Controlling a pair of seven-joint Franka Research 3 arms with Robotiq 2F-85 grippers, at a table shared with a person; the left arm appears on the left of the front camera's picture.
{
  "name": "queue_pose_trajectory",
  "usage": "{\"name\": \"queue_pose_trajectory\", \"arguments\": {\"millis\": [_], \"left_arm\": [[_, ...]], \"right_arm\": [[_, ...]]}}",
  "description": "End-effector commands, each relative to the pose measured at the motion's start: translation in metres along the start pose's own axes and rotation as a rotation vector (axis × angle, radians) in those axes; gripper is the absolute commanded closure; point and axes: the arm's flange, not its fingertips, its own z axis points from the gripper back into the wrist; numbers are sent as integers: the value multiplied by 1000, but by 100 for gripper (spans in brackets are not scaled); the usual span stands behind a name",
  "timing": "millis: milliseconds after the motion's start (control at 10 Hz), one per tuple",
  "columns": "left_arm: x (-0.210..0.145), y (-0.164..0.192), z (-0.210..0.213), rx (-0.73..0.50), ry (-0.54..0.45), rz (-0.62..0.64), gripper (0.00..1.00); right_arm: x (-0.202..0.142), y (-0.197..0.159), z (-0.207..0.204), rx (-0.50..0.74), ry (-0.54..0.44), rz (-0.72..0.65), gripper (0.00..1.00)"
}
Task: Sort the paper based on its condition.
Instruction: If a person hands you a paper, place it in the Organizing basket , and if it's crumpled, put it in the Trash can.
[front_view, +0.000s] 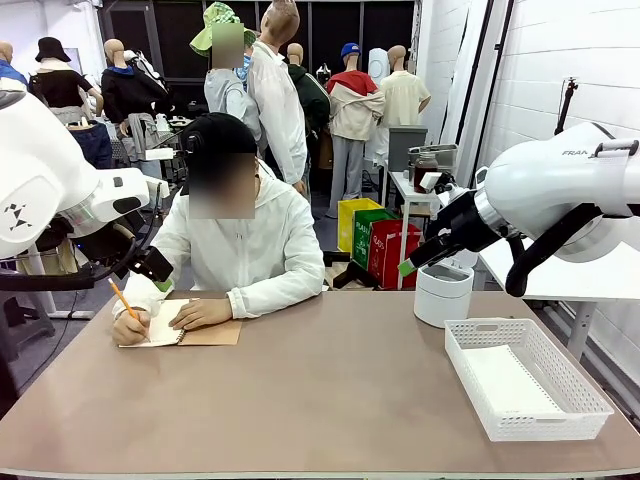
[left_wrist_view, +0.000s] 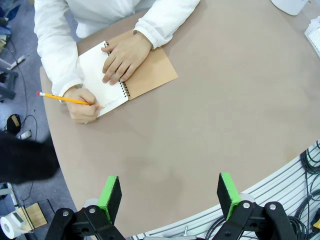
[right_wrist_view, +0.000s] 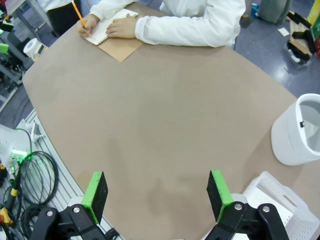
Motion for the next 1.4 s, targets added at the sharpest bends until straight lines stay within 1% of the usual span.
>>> {"name": "queue_pose_trajectory", "arguments": {"millis": [0,1300], "left_arm": [[0,0,0,-2,-1,0,0],[0,0,0,-2,-1,0,0]], "right_arm": [[1,0,0,7,-3,-5,0],[1,0,0,7,-3,-5,0]]}}
